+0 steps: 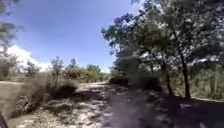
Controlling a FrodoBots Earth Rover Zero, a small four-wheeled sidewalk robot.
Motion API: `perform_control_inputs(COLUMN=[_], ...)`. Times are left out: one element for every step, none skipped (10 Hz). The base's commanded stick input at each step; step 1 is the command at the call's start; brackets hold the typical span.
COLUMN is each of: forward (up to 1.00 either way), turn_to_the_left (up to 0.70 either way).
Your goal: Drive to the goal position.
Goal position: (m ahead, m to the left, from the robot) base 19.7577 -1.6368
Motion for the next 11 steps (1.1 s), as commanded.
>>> perform_control_inputs(forward=[0.44,0.44,0.44,0.44,0.44,0.44,0.44,0.44,0.44,0.44,0.44], turn_to_the_left=[0.02,0.02,0.02,0.02,0.02,0.02,0.02,0.02,0.02,0.02,0.02])
